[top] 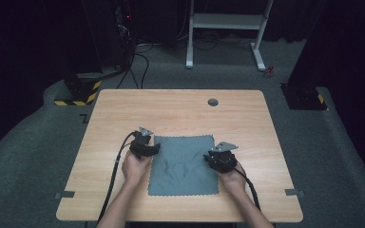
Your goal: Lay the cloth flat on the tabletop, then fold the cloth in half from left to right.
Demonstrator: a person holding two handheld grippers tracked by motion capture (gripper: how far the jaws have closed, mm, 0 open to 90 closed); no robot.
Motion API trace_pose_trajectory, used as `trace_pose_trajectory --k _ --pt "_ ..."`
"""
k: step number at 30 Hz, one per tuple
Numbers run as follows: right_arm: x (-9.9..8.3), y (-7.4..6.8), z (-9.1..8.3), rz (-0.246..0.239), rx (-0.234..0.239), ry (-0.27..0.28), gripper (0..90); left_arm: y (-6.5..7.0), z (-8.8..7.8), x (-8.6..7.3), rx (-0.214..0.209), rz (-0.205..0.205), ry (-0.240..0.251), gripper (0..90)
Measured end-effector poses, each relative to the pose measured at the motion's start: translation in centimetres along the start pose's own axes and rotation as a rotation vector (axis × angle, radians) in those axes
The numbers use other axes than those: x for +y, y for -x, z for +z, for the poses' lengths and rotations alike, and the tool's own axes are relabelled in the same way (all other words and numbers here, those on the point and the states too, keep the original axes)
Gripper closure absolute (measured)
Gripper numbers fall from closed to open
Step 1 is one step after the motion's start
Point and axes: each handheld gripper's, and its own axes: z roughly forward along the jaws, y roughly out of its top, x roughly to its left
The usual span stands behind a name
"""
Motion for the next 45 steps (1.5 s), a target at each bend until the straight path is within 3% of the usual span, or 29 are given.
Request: trace_pose_trajectory --k 7,14,18,20,27,32,41,45 --pt "0.0 0.2 0.0 0.019 -0.008 0.002 62.4 0.0 -0.1 -1.4 0.005 -0.005 0.096 45.8" --pt "0.0 0.1 0.0 0.013 -0.007 -0.003 55.2 0.1 -0.1 -1.4 0.009 -0.006 0.092 42.7" --pt "0.2 -0.4 -0.2 -0.013 -0.033 -0.008 56.8 0.0 -0.1 -1.5 0.009 -0.005 0.09 41.0" --pt "0.3 -0.9 -0.6 -0.015 -0.018 0.005 56.9 0.1 -0.1 -1.5 0.008 -0.003 0.09 39.8" --pt "0.9 -4.3 -2.0 -0.072 0.075 0.06 56.8 0.0 -0.1 -1.5 0.001 -0.004 0.089 38.0" --pt "0.9 -7.3 -2.1 -0.105 0.145 0.047 59.9 0.0 -0.1 -1.5 0.001 -0.002 0.09 38.3" --pt "1.4 -11.5 -0.4 -0.165 0.249 0.046 66.0 -0.2 -0.1 -1.3 -0.005 0.002 0.091 43.5" --pt "1.6 -13.7 0.3 -0.216 0.287 0.039 67.0 -0.8 0.1 -0.8 -0.01 -0.036 0.081 46.9"
